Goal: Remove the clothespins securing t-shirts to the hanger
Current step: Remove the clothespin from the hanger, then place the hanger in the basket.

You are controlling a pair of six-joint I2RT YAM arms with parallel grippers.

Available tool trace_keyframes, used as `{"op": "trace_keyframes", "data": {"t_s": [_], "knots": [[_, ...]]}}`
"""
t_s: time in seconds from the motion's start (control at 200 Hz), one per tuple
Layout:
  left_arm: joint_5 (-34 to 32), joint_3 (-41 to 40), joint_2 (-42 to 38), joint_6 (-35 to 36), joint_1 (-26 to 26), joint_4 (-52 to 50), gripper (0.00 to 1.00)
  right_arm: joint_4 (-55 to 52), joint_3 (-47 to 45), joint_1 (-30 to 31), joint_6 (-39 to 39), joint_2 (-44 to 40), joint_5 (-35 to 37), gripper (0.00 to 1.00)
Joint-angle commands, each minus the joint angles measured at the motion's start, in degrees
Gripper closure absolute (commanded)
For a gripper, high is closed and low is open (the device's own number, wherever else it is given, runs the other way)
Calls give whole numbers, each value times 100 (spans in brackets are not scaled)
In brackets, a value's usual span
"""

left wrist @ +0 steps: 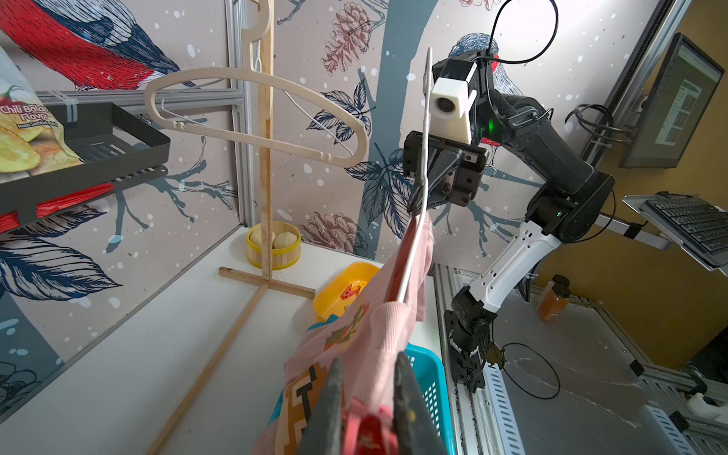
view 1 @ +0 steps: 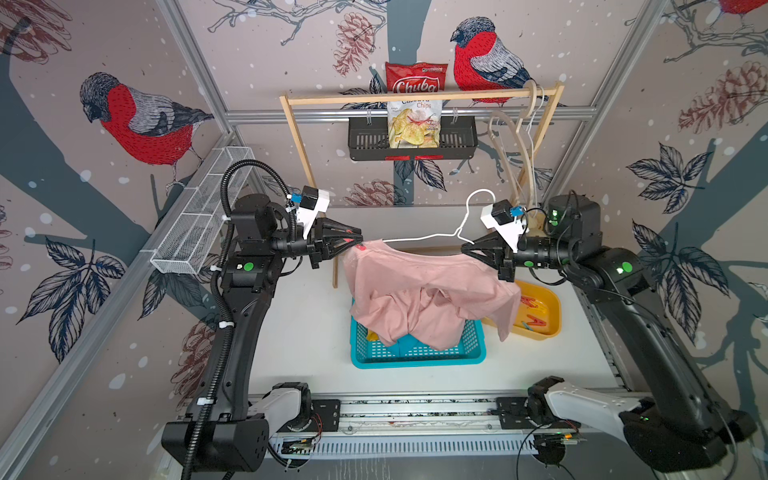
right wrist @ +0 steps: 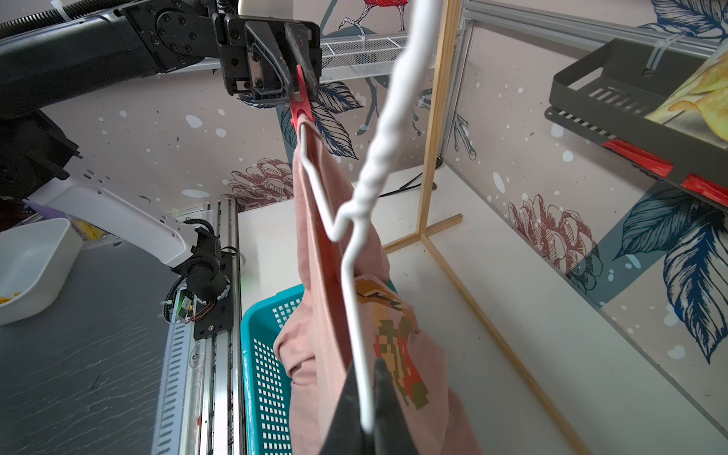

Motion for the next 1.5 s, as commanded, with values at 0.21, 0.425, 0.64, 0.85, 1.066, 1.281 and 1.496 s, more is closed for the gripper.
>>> {"op": "trace_keyframes", "data": {"t_s": [0.21, 0.425, 0.64, 0.85, 1.066, 1.281, 1.496], "knots": [[-78, 73, -24, -140, 17, 163, 100, 253, 28, -73, 16, 31, -115, 100], [-348, 121, -65, -222, 18, 169, 100, 561, -114, -117, 155, -111, 332, 100], [-1097, 353, -106, -381, 56, 268, 100, 533, -283, -204, 256, -128, 494, 100], [-2289, 369, -304, -619, 56, 671, 100, 360, -529, -202, 448, -136, 417, 100], [-2965, 332, -398, -747, 56, 843, 100, -1, -423, -101, 853, -268, -57, 100], [-4309, 35, -554, -1029, 59, 1164, 100, 610, -901, 354, 1527, -425, -22, 100], [-4715, -357, -636, -1478, 63, 1397, 100, 1453, -1723, 1051, 2062, 115, 1017, 84]]}}
